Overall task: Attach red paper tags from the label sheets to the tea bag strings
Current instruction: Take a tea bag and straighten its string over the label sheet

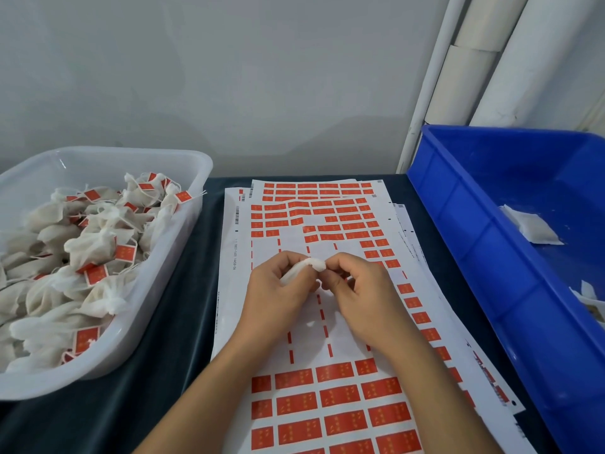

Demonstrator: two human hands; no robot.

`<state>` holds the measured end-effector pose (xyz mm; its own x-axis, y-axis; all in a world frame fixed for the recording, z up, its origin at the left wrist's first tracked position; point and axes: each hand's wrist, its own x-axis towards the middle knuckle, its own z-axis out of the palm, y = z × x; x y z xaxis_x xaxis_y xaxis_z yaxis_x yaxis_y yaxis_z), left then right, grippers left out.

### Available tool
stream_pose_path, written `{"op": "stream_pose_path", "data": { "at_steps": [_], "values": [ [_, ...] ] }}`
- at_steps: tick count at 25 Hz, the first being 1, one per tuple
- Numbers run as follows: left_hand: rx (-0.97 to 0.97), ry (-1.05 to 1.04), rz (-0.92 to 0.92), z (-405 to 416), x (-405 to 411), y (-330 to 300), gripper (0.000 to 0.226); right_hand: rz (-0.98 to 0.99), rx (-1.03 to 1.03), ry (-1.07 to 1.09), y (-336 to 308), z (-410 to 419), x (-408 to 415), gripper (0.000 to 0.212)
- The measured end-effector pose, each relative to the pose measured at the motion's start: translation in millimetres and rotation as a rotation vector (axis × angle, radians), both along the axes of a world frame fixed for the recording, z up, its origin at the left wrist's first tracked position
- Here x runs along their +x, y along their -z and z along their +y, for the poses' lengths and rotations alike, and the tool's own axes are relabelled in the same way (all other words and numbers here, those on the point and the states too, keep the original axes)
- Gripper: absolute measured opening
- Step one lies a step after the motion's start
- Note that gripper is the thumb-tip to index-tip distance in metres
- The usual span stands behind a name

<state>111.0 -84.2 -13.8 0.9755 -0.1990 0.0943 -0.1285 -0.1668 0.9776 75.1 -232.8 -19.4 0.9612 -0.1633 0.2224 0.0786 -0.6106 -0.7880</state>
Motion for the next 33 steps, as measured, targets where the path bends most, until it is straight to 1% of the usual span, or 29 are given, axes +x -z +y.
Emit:
{"op": "stream_pose_path", "data": {
  "at_steps": [6, 8, 9, 12, 13, 15, 18, 21, 24, 27, 30, 33],
  "values": [
    [-0.031, 0.018, 0.030, 0, 0, -2, 0.014, -0.004, -0.046, -0.016, -2, -2, 0, 0.007],
    [-0.022, 0.029, 0.044, 1, 1, -2, 0.016, -0.033, -0.057, -0.038, -3, -3, -2, 0.005],
    [-0.015, 0.033, 0.053, 2, 2, -1, 0.016, -0.062, -0.049, -0.054, -4, -4, -2, 0.003],
    [0.025, 0.055, 0.049, 3, 3, 0, 0.020, -0.168, 0.101, -0.064, -10, -4, -6, 0.015],
    [0.037, 0.067, 0.036, 3, 2, 0, 0.021, -0.191, 0.127, -0.059, -11, -4, -7, 0.015],
    [0.050, 0.097, 0.015, 3, 2, 0, 0.021, -0.219, 0.092, -0.048, -12, -3, -6, 0.008],
    [0.059, 0.134, 0.004, 3, 3, 1, 0.019, -0.211, 0.098, -0.019, -11, -6, -6, 0.010],
    [0.011, 0.185, 0.021, 5, 1, -1, 0.020, -0.188, 0.137, -0.016, -12, -4, -6, 0.012],
    [-0.047, 0.224, 0.047, 8, 1, -4, 0.028, -0.233, 0.127, -0.011, -14, 0, -5, 0.010],
    [-0.042, 0.222, 0.065, 8, 1, -4, 0.027, -0.313, 0.088, 0.010, -15, 2, -5, 0.007],
    [-0.032, 0.208, 0.080, 7, 0, -5, 0.029, -0.326, 0.136, 0.013, -14, 2, -8, 0.010],
    [-0.100, 0.191, 0.123, 7, 2, -8, 0.031, -0.359, 0.099, -0.038, -13, 0, -10, 0.009]
  ]
}}
